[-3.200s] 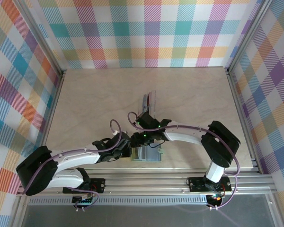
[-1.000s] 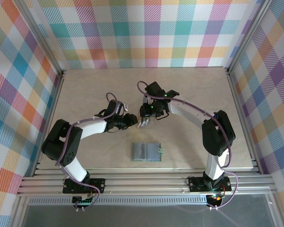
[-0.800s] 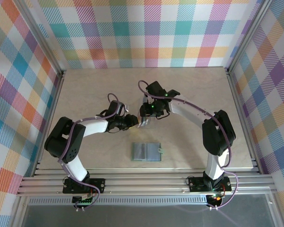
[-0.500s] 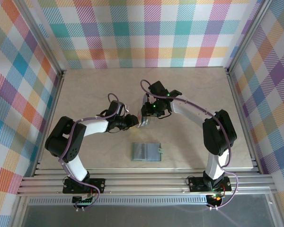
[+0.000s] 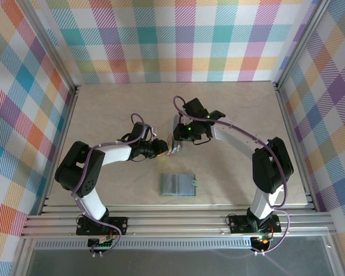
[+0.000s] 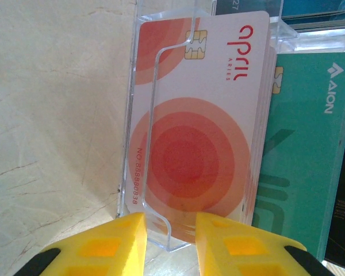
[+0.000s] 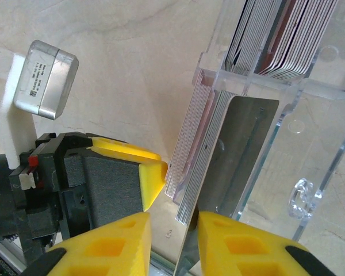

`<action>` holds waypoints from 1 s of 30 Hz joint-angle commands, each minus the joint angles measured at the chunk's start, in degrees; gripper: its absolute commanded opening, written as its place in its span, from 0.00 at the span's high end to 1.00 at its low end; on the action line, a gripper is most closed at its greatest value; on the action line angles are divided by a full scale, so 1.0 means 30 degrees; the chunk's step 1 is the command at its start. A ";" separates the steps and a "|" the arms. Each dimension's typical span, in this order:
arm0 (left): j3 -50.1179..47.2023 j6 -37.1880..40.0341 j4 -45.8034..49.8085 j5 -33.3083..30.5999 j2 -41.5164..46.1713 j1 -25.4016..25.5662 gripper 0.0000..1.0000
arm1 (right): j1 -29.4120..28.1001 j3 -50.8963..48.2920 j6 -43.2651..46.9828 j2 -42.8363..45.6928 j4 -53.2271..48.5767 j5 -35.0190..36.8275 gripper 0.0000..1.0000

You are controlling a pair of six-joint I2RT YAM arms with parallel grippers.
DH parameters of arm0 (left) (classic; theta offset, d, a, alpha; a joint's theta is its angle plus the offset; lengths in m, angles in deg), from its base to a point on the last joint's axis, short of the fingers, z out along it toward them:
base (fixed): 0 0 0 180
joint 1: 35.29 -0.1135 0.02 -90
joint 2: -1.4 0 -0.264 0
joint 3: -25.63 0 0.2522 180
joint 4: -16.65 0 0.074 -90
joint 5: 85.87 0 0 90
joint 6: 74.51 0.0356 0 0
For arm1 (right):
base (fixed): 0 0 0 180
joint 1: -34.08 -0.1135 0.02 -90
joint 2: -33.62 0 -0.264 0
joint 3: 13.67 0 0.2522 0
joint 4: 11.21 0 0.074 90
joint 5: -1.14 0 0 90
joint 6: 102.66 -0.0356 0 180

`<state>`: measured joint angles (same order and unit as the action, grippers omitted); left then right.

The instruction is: Put the credit cards into the card holder

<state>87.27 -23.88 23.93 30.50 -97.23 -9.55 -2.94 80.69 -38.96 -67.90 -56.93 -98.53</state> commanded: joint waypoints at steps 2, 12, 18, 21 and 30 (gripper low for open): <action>0.0139 0.0180 -0.0507 -0.0055 -0.0346 -0.0141 0.72 | 0.0092 -0.0323 -0.0138 0.0481 0.0379 -0.0329 0.78; 0.0227 0.0147 -0.0223 -0.0059 -0.0070 -0.0141 0.73 | 0.0106 -0.0599 -0.0412 0.1491 -0.0406 0.1443 0.96; -0.0053 0.0089 0.0341 -0.0361 0.1412 -0.0141 0.73 | 0.0118 -0.1168 -0.0646 0.3036 -0.0640 0.2935 0.99; -0.0409 0.0106 0.0913 -0.0696 0.2642 -0.0141 0.73 | 0.0121 -0.1589 -0.0781 0.3898 -0.0477 0.3275 1.00; -0.2111 0.0909 0.3073 -0.2339 0.6881 0.1192 0.66 | 0.0084 -0.5062 -0.1600 0.8213 0.0867 0.2326 1.00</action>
<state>82.65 -23.29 28.46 26.24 -79.22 -8.20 -2.59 68.01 -42.24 -46.17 -56.15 -89.61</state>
